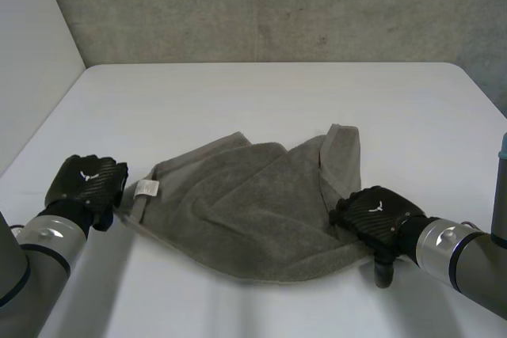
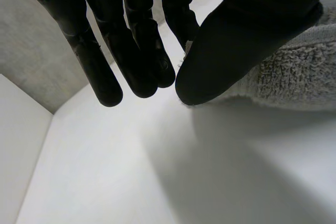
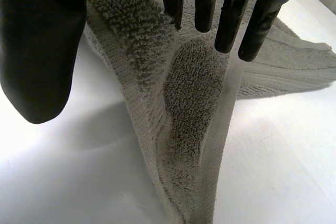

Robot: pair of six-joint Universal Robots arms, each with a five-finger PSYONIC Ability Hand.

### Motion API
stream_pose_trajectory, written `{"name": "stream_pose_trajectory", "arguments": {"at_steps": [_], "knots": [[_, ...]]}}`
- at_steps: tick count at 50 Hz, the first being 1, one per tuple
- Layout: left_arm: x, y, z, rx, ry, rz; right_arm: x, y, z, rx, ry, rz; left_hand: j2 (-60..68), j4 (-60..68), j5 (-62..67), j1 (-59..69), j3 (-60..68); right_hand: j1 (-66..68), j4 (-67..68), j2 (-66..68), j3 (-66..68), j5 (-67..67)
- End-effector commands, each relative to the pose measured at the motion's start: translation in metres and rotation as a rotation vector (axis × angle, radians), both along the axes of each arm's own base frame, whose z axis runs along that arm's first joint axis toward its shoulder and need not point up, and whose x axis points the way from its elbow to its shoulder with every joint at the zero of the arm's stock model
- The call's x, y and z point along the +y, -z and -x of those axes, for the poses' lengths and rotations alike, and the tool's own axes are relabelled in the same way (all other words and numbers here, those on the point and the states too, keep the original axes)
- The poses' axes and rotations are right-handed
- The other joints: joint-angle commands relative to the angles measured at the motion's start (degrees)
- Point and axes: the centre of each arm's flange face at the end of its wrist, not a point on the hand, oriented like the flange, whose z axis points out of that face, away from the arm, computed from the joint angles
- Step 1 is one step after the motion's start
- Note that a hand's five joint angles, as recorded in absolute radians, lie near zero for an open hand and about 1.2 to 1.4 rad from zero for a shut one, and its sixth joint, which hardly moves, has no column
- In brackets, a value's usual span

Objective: Fold the laundry

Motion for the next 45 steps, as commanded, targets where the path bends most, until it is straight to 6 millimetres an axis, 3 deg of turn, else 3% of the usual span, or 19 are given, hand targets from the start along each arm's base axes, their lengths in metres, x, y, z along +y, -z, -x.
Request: {"name": "stream_pose_trajectory", "arguments": {"at_steps": [1,8,22,30,32,36,39,40,41,42,43,44,45], "knots": [[-0.013,0.001,-0.009,0.01,-0.046,0.042,0.001,-0.001,0.0,-0.015,-0.01,-0.001,10.3,10.2,11.5,12.2,10.3,-1.7,-1.9,-2.5,-1.9,0.5],[-0.022,0.003,-0.021,0.008,-0.095,0.035,-0.01,0.0,0.022,-0.081,0.053,-0.031,10.3,10.2,11.5,12.2,10.3,17.0,16.7,16.1,16.8,19.1],[-0.022,0.006,-0.024,0.005,-0.106,0.025,-0.006,0.013,0.027,-0.157,0.044,-0.134,10.3,10.2,11.5,12.2,10.3,26.8,26.5,25.9,26.6,28.9],[-0.021,0.007,-0.025,0.004,-0.109,0.017,-0.017,0.012,0.03,-0.187,0.082,-0.101,10.3,10.2,11.5,12.2,10.3,49.8,49.5,49.0,49.6,51.9],[-0.021,0.007,-0.025,0.004,-0.109,0.017,-0.022,0.011,0.033,-0.193,0.094,-0.082,10.3,10.2,11.5,12.2,10.3,62.3,62.1,61.5,62.1,64.5],[-0.02,0.007,-0.025,0.004,-0.108,0.019,-0.026,0.007,0.034,-0.196,0.098,-0.056,10.3,10.2,11.5,12.2,10.3,62.4,62.1,61.5,62.2,64.5],[-0.02,-0.002,-0.024,0.011,-0.106,0.045,-0.032,-0.01,0.034,-0.198,0.097,0.025,10.3,10.2,11.5,12.2,10.3,62.4,62.1,61.5,62.2,64.5],[-0.02,-0.014,-0.024,0.026,-0.111,0.086,-0.034,-0.034,0.034,-0.207,0.091,0.119,10.3,10.2,11.5,12.2,10.3,62.4,62.1,61.5,62.2,64.5],[-0.02,-0.014,-0.024,0.027,-0.111,0.086,-0.034,-0.034,0.034,-0.207,0.091,0.12,10.3,10.2,11.5,12.2,10.3,62.4,62.1,61.5,62.2,64.5],[-0.019,-0.032,-0.025,0.047,-0.114,0.145,-0.034,-0.059,0.034,-0.219,0.083,0.219,10.3,10.2,11.5,12.2,10.3,62.4,62.1,61.5,62.2,64.5],[-0.019,-0.032,-0.025,0.047,-0.114,0.146,-0.034,-0.085,0.034,-0.235,0.078,0.316,10.3,10.2,11.5,12.2,10.3,62.4,62.1,61.5,62.2,64.5],[-0.017,-0.05,-0.025,0.069,-0.115,0.202,-0.034,-0.085,0.034,-0.235,0.078,0.317,10.3,10.2,11.5,12.2,10.3,62.4,62.1,61.5,62.2,64.5],[-0.013,-0.067,-0.025,0.085,-0.113,0.246,-0.034,-0.113,0.035,-0.257,0.078,0.414,10.3,10.2,11.5,12.2,10.3,62.4,62.1,61.5,62.2,64.5]]}}
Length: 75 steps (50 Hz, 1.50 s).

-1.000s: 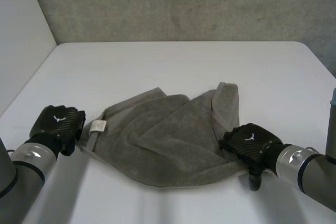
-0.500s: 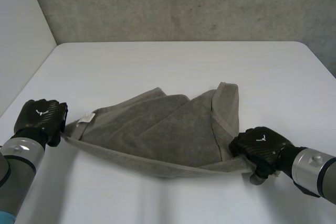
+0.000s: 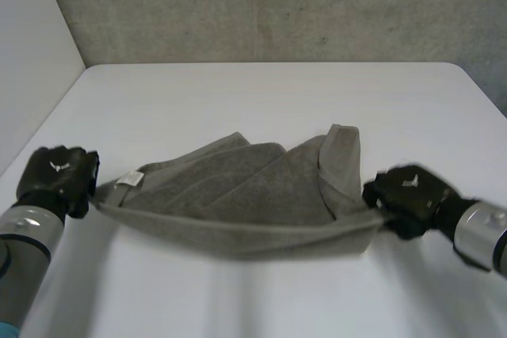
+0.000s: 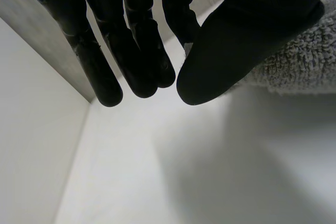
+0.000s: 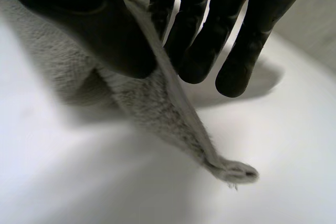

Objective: Fold the laundry

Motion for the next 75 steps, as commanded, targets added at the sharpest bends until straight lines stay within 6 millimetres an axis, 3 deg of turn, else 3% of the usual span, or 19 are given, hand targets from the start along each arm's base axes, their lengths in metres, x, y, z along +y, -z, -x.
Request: {"name": "stream_pose_trajectory", "arguments": {"at_steps": [1,6,9,15,28,35,37,39,40,41,42,44,47,51,58,63,64,68,75], "knots": [[0.007,-0.059,-0.001,0.056,-0.004,0.183,-0.001,-0.117,0.0,-0.063,0.025,0.419,10.3,10.2,11.5,12.2,10.3,3.5,3.3,3.2,3.3,2.8],[0.021,-0.122,-0.002,0.106,-0.008,0.272,0.01,-0.174,0.0,-0.11,0.03,0.466,10.3,10.2,11.5,12.2,10.3,3.5,3.3,3.2,3.3,2.8],[0.023,-0.134,-0.002,0.133,-0.009,0.278,0.012,-0.194,0.002,-0.091,0.029,0.417,10.3,10.2,11.5,12.2,10.3,3.5,3.3,3.2,3.3,2.8],[0.021,-0.162,-0.002,0.214,-0.011,0.282,-0.001,-0.194,0.002,-0.001,0.01,0.313,10.3,10.2,11.5,12.2,10.3,3.5,3.3,3.2,3.3,2.8],[-0.038,-0.079,0.012,0.161,-0.024,-0.018,-0.033,-0.114,-0.031,0.31,-0.134,0.029,10.3,10.2,11.5,12.2,10.3,3.5,3.3,3.2,3.3,2.8],[-0.097,-0.048,0.041,0.154,0.014,-0.065,-0.073,-0.092,-0.068,0.346,-0.118,0.19,10.3,10.2,11.5,12.2,10.3,3.5,3.3,3.2,3.3,2.8],[-0.111,-0.057,0.048,0.166,0.026,-0.014,-0.088,-0.098,-0.079,0.329,-0.094,0.293,10.3,10.2,11.5,12.2,10.3,3.5,3.3,3.2,3.3,2.8],[-0.125,-0.076,0.054,0.186,0.029,0.062,-0.117,-0.138,-0.092,0.263,0.003,0.573,10.3,10.2,11.5,12.2,10.3,3.5,3.3,3.2,3.3,2.8],[-0.139,-0.104,0.056,0.218,0.019,0.165,-0.117,-0.138,-0.092,0.262,0.004,0.574,10.3,10.2,11.5,12.2,10.3,3.5,3.3,3.2,3.3,2.8],[-0.149,-0.137,0.056,0.269,0.001,0.287,-0.127,-0.168,-0.095,0.2,0.062,0.732,10.3,10.2,11.5,12.2,10.3,3.5,3.3,3.2,3.3,2.8],[-0.149,-0.137,0.056,0.269,0.001,0.289,-0.132,-0.2,-0.095,0.112,0.118,0.869,10.3,10.2,11.5,12.2,10.3,3.5,3.3,3.2,3.3,2.8],[-0.154,-0.202,0.055,0.418,-0.02,0.532,-0.133,-0.224,-0.095,0.006,0.154,0.957,10.3,10.2,11.5,12.2,10.3,3.5,3.3,3.2,3.3,2.8],[-0.153,-0.227,0.053,0.489,-0.019,0.63,-0.131,-0.254,-0.09,-0.181,0.187,1.016,10.3,10.2,11.5,12.2,10.3,3.5,3.3,3.2,3.3,2.8],[-0.146,-0.259,0.051,0.59,0.009,0.751,-0.125,-0.261,-0.087,-0.267,0.184,0.968,10.3,10.2,11.5,12.2,10.3,3.5,3.3,3.2,3.3,2.8],[-0.15,-0.211,0.052,0.551,-0.023,0.576,-0.116,-0.194,-0.091,-0.12,0.081,0.64,10.3,10.2,11.5,12.2,10.3,3.5,3.3,3.2,3.3,2.8],[-0.139,-0.116,0.044,0.461,-0.086,0.29,-0.107,-0.14,-0.091,-0.042,0.026,0.406,10.3,10.2,11.5,12.2,10.3,3.5,3.3,3.2,3.3,2.8],[-0.139,-0.116,0.044,0.461,-0.086,0.289,-0.107,-0.14,-0.091,-0.042,0.026,0.405,10.3,10.2,11.5,12.2,10.3,3.5,3.3,3.2,3.3,2.8],[-0.121,-0.045,0.037,0.413,-0.122,0.119,-0.096,-0.077,-0.087,0.001,-0.031,0.211,10.3,10.2,11.5,12.2,10.3,3.5,3.3,3.2,3.3,2.8],[-0.095,0.024,0.035,0.364,-0.104,-0.014,-0.08,0.0,-0.084,0.045,-0.096,0.122,10.3,10.2,11.5,12.2,10.3,3.5,3.3,3.2,3.3,2.8]]}}
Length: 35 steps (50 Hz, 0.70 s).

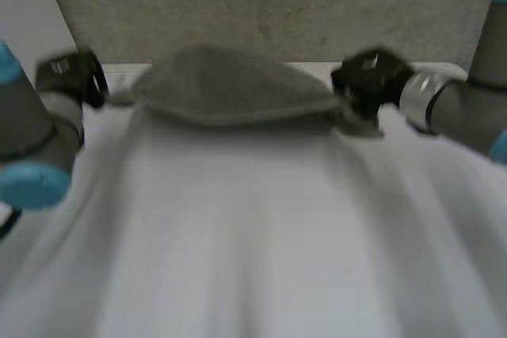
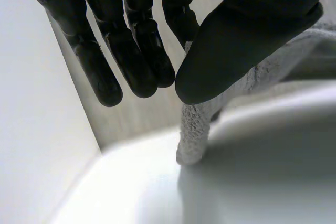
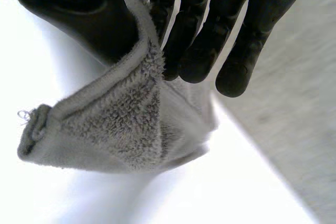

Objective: Fold the laundry

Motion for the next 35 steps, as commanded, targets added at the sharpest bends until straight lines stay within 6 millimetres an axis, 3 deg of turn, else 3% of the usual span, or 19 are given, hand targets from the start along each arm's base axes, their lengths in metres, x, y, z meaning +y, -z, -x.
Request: {"name": "stream_pose_trajectory", "arguments": {"at_steps": [1,2,5,9,11,13,14,15,22,28,30,31,32,35], "knots": [[0.028,0.074,-0.004,-0.04,0.038,-0.131,0.018,0.084,0.005,0.063,-0.053,-0.073,10.2,10.2,11.5,12.2,10.2,3.3,3.3,3.2,3.1,2.5],[0.028,0.074,-0.004,-0.04,0.038,-0.131,0.019,0.097,0.006,0.083,-0.054,-0.065,10.2,10.2,11.5,12.2,10.2,3.3,3.3,3.2,3.1,2.5],[0.029,0.075,-0.004,-0.039,0.04,-0.124,0.021,0.109,0.009,0.122,-0.04,-0.069,10.2,10.2,11.5,12.2,10.2,3.3,3.3,3.2,3.1,2.5],[0.025,0.065,-0.01,-0.03,0.021,-0.096,0.022,0.108,0.013,0.134,-0.003,-0.082,10.2,10.2,11.5,12.2,10.2,3.3,3.3,3.2,3.1,2.5],[0.023,0.06,-0.015,-0.026,0.007,-0.085,0.023,0.106,0.016,0.133,0.016,-0.086,10.2,10.2,11.5,12.2,10.2,-2.8,-2.8,-2.9,-3.1,-3.7],[0.022,0.057,-0.019,-0.024,-0.004,-0.078,0.022,0.101,0.025,0.12,0.062,-0.096,10.2,10.2,11.5,12.2,10.2,-26.9,-26.9,-27.0,-27.2,-27.8],[0.021,0.056,-0.022,-0.021,-0.013,-0.075,0.022,0.101,0.025,0.12,0.063,-0.096,10.2,10.2,11.5,12.2,10.2,-27.0,-27.1,-27.2,-27.3,-27.9],[0.02,0.055,-0.024,-0.018,-0.018,-0.074,0.02,0.101,0.029,0.106,0.086,-0.111,10.2,10.2,11.5,12.2,10.2,-36.0,-36.1,-36.2,-36.3,-36.9],[0.016,0.053,-0.034,-0.011,-0.051,-0.071,0.019,0.103,0.044,0.034,0.183,-0.197,10.2,10.2,11.5,12.2,10.2,-46.9,-46.9,-47.0,-47.2,-47.8],[0.016,0.052,-0.038,-0.011,-0.061,-0.068,0.027,0.114,0.054,0.024,0.207,-0.263,10.2,10.2,11.5,12.2,10.2,-38.7,-38.7,-38.8,-38.9,-39.5],[0.016,0.051,-0.039,-0.01,-0.063,-0.067,0.027,0.116,0.057,0.019,0.215,-0.267,10.2,10.2,11.5,12.2,10.2,-21.1,-21.1,-21.2,-21.4,-22.0],[0.016,0.051,-0.039,-0.01,-0.063,-0.067,0.027,0.116,0.057,0.019,0.215,-0.267,10.2,10.2,11.5,12.2,10.2,-21.0,-21.0,-21.1,-21.3,-21.9],[0.017,0.051,-0.039,-0.01,-0.063,-0.068,0.024,0.116,0.059,0.015,0.222,-0.262,10.2,10.2,11.5,12.2,10.2,-7.3,-7.3,-7.5,-7.6,-8.2],[0.018,0.049,-0.039,-0.01,-0.063,-0.065,0.023,0.114,0.06,0.005,0.216,-0.258,10.2,10.2,11.5,12.2,10.2,3.3,3.3,3.2,3.1,2.4]]}}
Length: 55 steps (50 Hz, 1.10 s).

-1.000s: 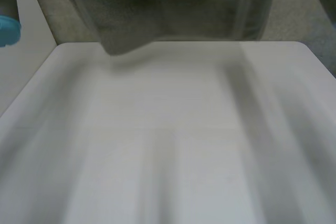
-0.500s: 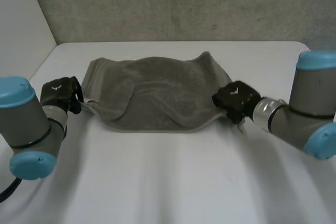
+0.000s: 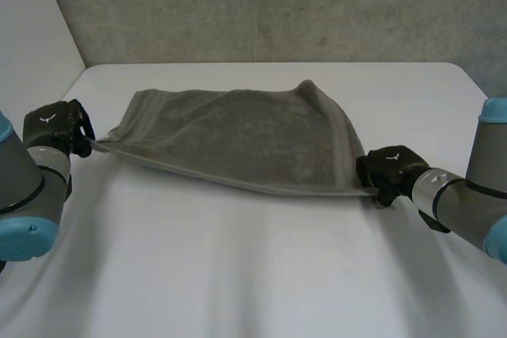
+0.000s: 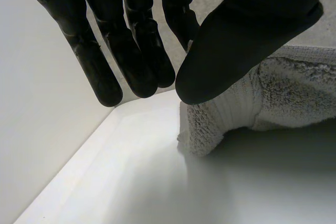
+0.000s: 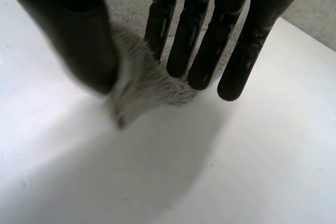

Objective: Fold the laundry

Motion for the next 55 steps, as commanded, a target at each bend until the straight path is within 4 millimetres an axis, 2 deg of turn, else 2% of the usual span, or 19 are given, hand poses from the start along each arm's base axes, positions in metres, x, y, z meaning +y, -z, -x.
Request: {"name": "stream_pose_trajectory", "arguments": {"at_steps": [1,4,9,11,12,14,15,16,17,18,19,23,25,28,35,42,49,51,55], "knots": [[0.003,-0.003,0.0,0.001,0.001,0.004,-0.003,0.0,0.004,-0.013,0.0,0.006,10.2,10.2,11.5,12.2,10.2,17.3,18.2,16.8,18.1,18.0],[0.007,-0.006,-0.001,-0.002,0.001,-0.005,-0.004,-0.009,0.005,-0.023,-0.016,0.026,10.2,10.2,11.5,12.2,10.2,17.3,18.2,16.8,18.1,18.0],[0.018,-0.017,-0.001,-0.009,0.005,-0.033,-0.002,-0.041,0.005,-0.041,-0.031,0.112,10.2,10.2,11.5,12.2,10.2,17.3,18.2,16.8,18.1,18.0],[0.024,-0.022,-0.001,-0.013,0.006,-0.052,0.0,-0.075,0.011,-0.051,-0.019,0.205,10.2,10.2,11.5,12.2,10.2,17.3,18.2,16.8,18.1,18.0],[0.03,-0.029,-0.002,-0.017,0.007,-0.068,0.0,-0.075,0.011,-0.051,-0.018,0.205,10.2,10.2,11.5,12.2,10.2,17.3,18.2,16.8,18.1,18.0],[0.038,-0.038,-0.003,-0.021,0.009,-0.081,0.007,-0.11,0.021,-0.039,-0.004,0.28,10.2,10.2,11.5,12.2,10.2,17.3,18.2,16.8,18.1,18.0],[0.038,-0.038,-0.003,-0.021,0.009,-0.081,0.007,-0.11,0.021,-0.039,-0.004,0.281,10.2,10.2,11.5,12.2,10.2,17.3,18.2,16.8,18.1,18.0],[0.048,-0.047,-0.004,-0.022,0.01,-0.093,0.015,-0.127,0.028,-0.014,0.0,0.302,10.2,10.2,11.5,12.2,10.2,17.3,18.2,16.8,18.1,18.0],[0.06,-0.055,-0.007,-0.023,0.008,-0.109,0.015,-0.127,0.028,-0.013,0.0,0.303,10.2,10.2,11.5,12.2,10.2,17.3,18.2,16.8,18.1,18.0],[0.06,-0.055,-0.007,-0.023,0.008,-0.11,0.027,-0.14,0.035,0.029,-0.002,0.305,10.2,10.2,11.5,12.2,10.2,17.3,18.2,16.8,18.1,18.0],[0.072,-0.062,-0.01,-0.025,0.006,-0.122,0.036,-0.146,0.045,0.091,-0.004,0.292,10.2,10.2,11.5,12.2,10.2,17.3,18.2,16.8,18.1,18.0],[0.109,-0.075,-0.022,-0.024,-0.001,-0.111,0.054,-0.141,0.064,0.233,-0.05,0.216,10.2,10.2,11.5,12.2,10.2,17.3,18.2,16.8,18.1,18.0],[0.119,-0.076,-0.022,-0.034,0.016,-0.1,0.069,-0.127,0.077,0.356,-0.122,0.118,10.2,10.2,11.5,12.2,10.2,17.3,18.2,16.8,18.1,18.0],[0.134,-0.072,-0.023,-0.076,0.059,-0.097,0.074,-0.122,0.08,0.387,-0.157,0.078,10.2,10.2,11.5,12.2,10.2,17.3,18.2,16.8,18.1,18.0],[0.143,-0.057,-0.024,-0.14,0.105,-0.138,0.078,-0.12,0.08,0.384,-0.192,0.049,10.2,10.2,11.5,12.2,10.2,17.3,18.2,16.8,18.1,18.0],[0.123,-0.043,-0.024,-0.141,0.1,-0.156,0.062,-0.101,0.073,0.371,-0.241,0.011,10.2,10.2,11.5,12.2,10.2,17.3,18.2,16.8,18.1,18.0],[0.075,-0.016,-0.011,-0.152,0.131,-0.185,0.042,-0.08,0.058,0.391,-0.25,-0.003,10.2,10.2,11.5,12.2,10.2,17.3,18.2,16.8,18.1,18.0],[0.068,-0.009,-0.009,-0.154,0.135,-0.203,0.033,-0.066,0.05,0.443,-0.254,-0.029,10.2,10.2,11.5,12.2,10.2,17.3,18.2,16.8,18.1,18.0],[0.047,0.003,0.0,-0.163,0.151,-0.223,0.022,-0.057,0.038,0.497,-0.26,-0.025,10.2,10.2,11.5,12.2,10.2,17.3,18.2,16.8,18.1,18.0]]}}
